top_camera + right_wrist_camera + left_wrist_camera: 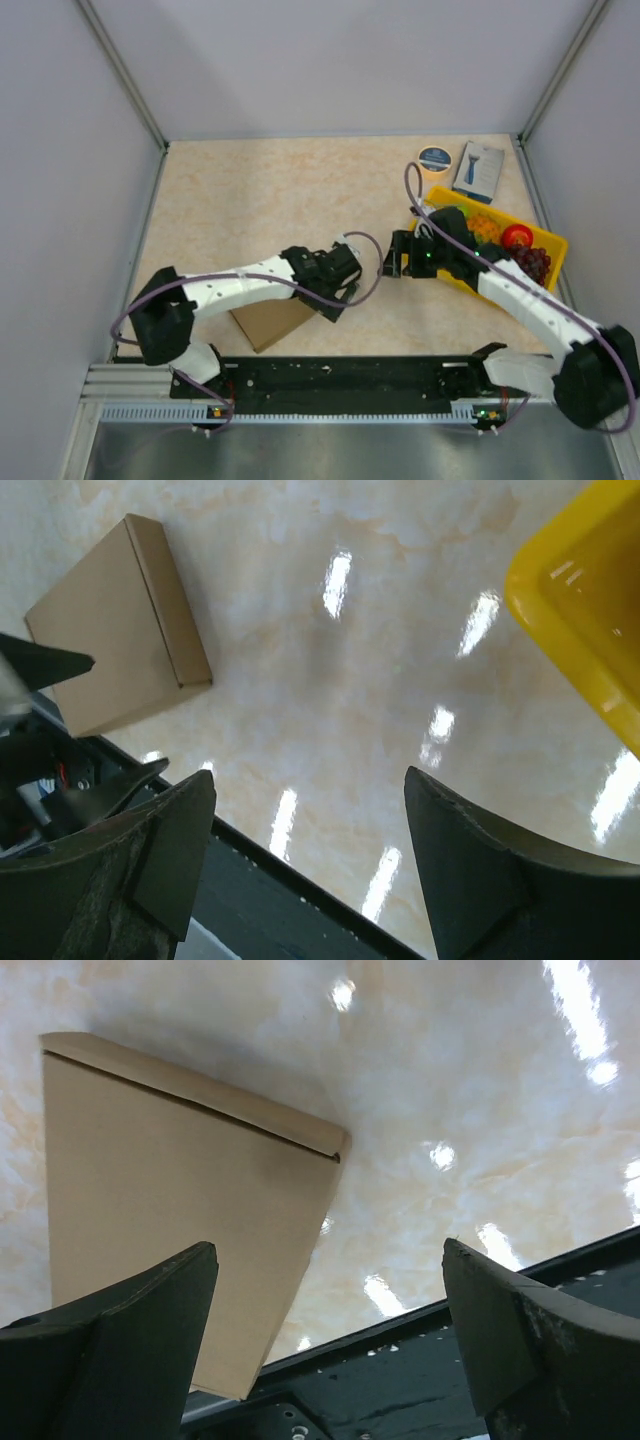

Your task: Fold the paper box

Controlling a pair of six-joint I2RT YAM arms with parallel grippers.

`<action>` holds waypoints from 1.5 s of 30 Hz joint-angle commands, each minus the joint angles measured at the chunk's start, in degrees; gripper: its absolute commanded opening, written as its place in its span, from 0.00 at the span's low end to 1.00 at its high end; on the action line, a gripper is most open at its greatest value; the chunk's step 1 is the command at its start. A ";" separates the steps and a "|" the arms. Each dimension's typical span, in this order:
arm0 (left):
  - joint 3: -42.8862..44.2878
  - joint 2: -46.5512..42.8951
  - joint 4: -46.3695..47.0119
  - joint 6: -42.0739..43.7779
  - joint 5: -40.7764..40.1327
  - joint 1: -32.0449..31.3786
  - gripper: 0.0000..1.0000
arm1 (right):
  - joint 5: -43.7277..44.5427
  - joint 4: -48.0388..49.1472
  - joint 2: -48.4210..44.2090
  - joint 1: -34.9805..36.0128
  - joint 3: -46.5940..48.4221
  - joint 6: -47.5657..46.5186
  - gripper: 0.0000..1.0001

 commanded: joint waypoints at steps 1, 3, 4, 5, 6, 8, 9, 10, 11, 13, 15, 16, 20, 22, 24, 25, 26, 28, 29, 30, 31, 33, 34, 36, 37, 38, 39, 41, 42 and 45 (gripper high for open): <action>3.53 7.21 -5.99 2.76 -8.85 -3.83 0.98 | 1.52 -1.50 -14.39 -1.54 -5.12 -1.49 0.77; 3.27 9.24 -6.96 1.45 -12.19 -3.83 0.97 | 1.25 -2.47 -16.52 -1.54 -6.09 -1.58 0.77; 2.75 10.47 -7.48 0.83 -14.12 -3.75 0.96 | 1.34 -2.56 -17.49 -1.54 -6.44 -1.76 0.77; 2.48 10.92 -7.75 -0.30 -14.84 -3.75 0.95 | 1.25 -2.82 -17.76 -1.54 -6.70 -1.84 0.77; 2.04 11.19 -7.75 -1.10 -15.54 -3.66 0.93 | 1.17 -3.09 -17.94 -1.54 -6.70 -1.76 0.77; -0.06 11.45 -7.23 -2.68 -15.55 -3.05 0.90 | 0.82 -3.18 -18.38 -1.54 -6.53 -1.84 0.77; -0.68 11.45 -7.23 -3.30 -15.72 -2.43 0.88 | 0.90 -3.09 -18.55 -1.63 -6.53 -1.84 0.77; -2.34 11.19 -6.88 -3.91 -15.64 -1.99 0.84 | 0.90 -3.18 -18.73 -1.54 -6.35 -2.02 0.77; -3.14 11.10 -5.74 -3.92 -14.42 -1.47 0.81 | 0.90 -3.18 -18.73 -1.54 -6.01 -2.19 0.77; -4.37 10.93 -5.21 -4.27 -13.62 0.38 0.69 | 0.81 -3.09 -18.47 -1.54 -5.65 -2.37 0.77; -5.34 10.40 -1.98 -3.22 -10.56 2.91 0.63 | 0.37 -3.09 -18.21 -1.63 -5.21 -2.72 0.77; -6.83 9.96 -1.00 -2.08 -9.06 4.59 0.62 | 0.29 -2.91 -18.03 -1.54 -5.12 -2.72 0.77; -7.28 9.08 1.82 0.99 -3.60 13.03 0.56 | 0.20 -2.91 -18.29 -1.54 -4.51 -3.25 0.77; -7.19 8.81 4.18 4.24 -1.41 18.80 0.56 | 0.20 -3.00 -18.64 -1.63 -4.33 -3.60 0.77; -5.18 10.65 2.11 5.92 0.62 23.83 0.55 | -0.33 -3.17 -18.56 -1.63 -3.89 -3.87 0.77; -3.08 12.14 0.52 7.49 -0.94 27.42 0.56 | -0.59 -3.26 -18.47 -1.63 -3.54 -4.21 0.77; -2.54 12.50 0.86 8.81 -0.78 29.28 0.55 | -1.03 -3.35 -18.47 -1.63 -3.19 -4.30 0.77; -1.14 13.64 0.95 12.14 -0.08 35.43 0.55 | -1.73 -3.27 -18.29 -1.63 -2.84 -4.22 0.77; -0.26 14.52 -0.01 12.77 -1.64 37.37 0.54 | -2.26 -3.35 -18.20 -1.54 -2.49 -4.30 0.77; 0.27 15.22 -0.37 13.91 -3.23 40.26 0.55 | -2.44 -3.27 -18.03 -1.63 -2.40 -4.22 0.77; -0.07 15.84 0.24 16.62 -3.50 42.03 0.55 | -2.70 -3.44 -17.94 -1.54 -2.22 -4.30 0.77; -0.69 15.85 2.96 18.49 -1.93 46.68 0.52 | -2.97 -3.27 -17.59 -1.63 -1.78 -4.39 0.77; -1.38 15.32 3.75 19.71 -2.18 47.57 0.51 | -3.05 -3.35 -17.24 -1.54 -1.61 -4.74 0.77; -2.00 14.71 5.68 21.04 -2.89 49.24 0.51 | -3.75 -3.35 -15.93 -1.63 -0.64 -4.83 0.77; -2.18 14.27 5.69 21.74 -3.24 49.95 0.51 | -4.19 -3.44 -15.57 -1.63 -0.38 -5.01 0.77; -2.27 14.00 5.61 21.66 -3.68 50.91 0.51 | -4.63 -3.35 -15.31 -1.63 0.06 -5.01 0.77; -2.36 13.74 5.87 21.57 -3.51 53.71 0.50 | -4.90 -3.35 -15.04 -1.54 0.15 -5.10 0.77; -2.88 12.60 6.31 21.66 -3.07 56.45 0.50 | -5.86 -3.44 -14.69 -1.63 0.67 -5.18 0.77; -3.06 12.25 6.48 21.74 -2.89 57.50 0.50 | -6.22 -3.35 -14.69 -1.54 0.68 -5.18 0.77; -3.50 11.28 6.84 21.83 -3.59 59.08 0.51 | -7.10 -3.96 -14.78 -1.63 0.68 -5.36 0.77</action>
